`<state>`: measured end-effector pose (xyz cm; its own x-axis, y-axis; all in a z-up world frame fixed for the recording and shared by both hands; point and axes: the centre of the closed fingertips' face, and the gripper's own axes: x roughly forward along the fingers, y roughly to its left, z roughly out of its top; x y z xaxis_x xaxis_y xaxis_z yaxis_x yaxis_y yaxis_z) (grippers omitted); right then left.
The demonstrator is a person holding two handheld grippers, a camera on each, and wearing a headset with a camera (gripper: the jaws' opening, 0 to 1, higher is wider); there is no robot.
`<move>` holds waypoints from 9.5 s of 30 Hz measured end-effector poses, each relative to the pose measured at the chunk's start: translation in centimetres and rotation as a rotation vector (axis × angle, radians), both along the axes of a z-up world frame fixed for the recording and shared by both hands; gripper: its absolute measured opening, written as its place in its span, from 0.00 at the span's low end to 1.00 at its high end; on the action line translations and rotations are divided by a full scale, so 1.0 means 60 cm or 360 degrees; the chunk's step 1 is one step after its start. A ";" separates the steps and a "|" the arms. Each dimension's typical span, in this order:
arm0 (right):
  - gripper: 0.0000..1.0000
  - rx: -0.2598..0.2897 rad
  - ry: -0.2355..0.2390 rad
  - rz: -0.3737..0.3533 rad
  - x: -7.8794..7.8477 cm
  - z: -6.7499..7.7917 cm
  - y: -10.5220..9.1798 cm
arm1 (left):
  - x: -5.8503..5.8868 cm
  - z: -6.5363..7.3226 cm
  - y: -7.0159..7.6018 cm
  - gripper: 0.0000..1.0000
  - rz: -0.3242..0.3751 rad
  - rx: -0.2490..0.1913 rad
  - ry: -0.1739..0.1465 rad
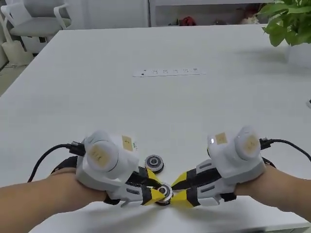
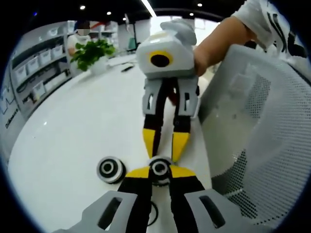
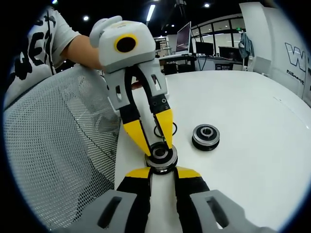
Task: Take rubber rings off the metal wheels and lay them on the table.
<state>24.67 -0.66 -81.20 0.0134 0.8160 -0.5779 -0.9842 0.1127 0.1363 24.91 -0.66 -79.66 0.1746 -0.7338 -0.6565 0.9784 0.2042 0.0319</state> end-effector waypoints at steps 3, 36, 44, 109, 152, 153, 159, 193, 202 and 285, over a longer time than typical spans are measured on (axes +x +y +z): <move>0.15 -0.0010 0.0002 -0.0001 0.001 -0.001 0.001 | 0.000 0.000 0.000 0.14 0.0007 -0.0005 -0.0002; 0.00 -0.0031 0.0162 -0.0126 0.006 -0.005 -0.007 | 0.001 0.001 0.001 0.13 0.0027 -0.0015 -0.0034; 0.00 -0.0004 0.0224 -0.0191 0.007 -0.005 -0.009 | 0.001 0.001 0.001 0.13 0.0021 -0.0009 -0.0037; 0.00 0.0228 0.0478 -0.0342 0.008 0.035 0.004 | 0.002 0.001 -0.001 0.12 0.0049 -0.0006 -0.0029; 0.00 0.0236 0.0444 -0.0336 0.011 0.033 -0.002 | 0.002 0.001 -0.002 0.14 0.0027 0.0014 -0.0043; 0.00 0.0235 0.0444 -0.0336 0.011 0.033 -0.002 | 0.002 0.002 -0.001 0.15 0.0024 0.0014 -0.0045; 0.00 0.0234 0.0451 -0.0341 0.011 0.033 -0.003 | 0.004 0.017 0.007 0.28 0.0038 -0.0015 -0.0020; 0.00 0.0224 0.0472 -0.0305 0.004 0.043 0.002 | -0.010 0.075 0.080 0.64 0.0192 -0.0177 0.0058; 0.00 0.0226 0.0476 -0.0284 0.000 0.049 0.005 | -0.013 0.076 0.098 0.66 0.0243 -0.0184 0.0065; 0.00 0.0234 0.0664 -0.0290 0.029 0.034 0.117 | -0.015 0.062 0.188 0.71 0.0441 -0.0150 0.0049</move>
<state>26.41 6.36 -79.17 -0.0447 0.8954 -0.4431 -0.8079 0.2285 0.5433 24.01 10.64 -75.92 0.3579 -0.7190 -0.5958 0.8851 0.4645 -0.0289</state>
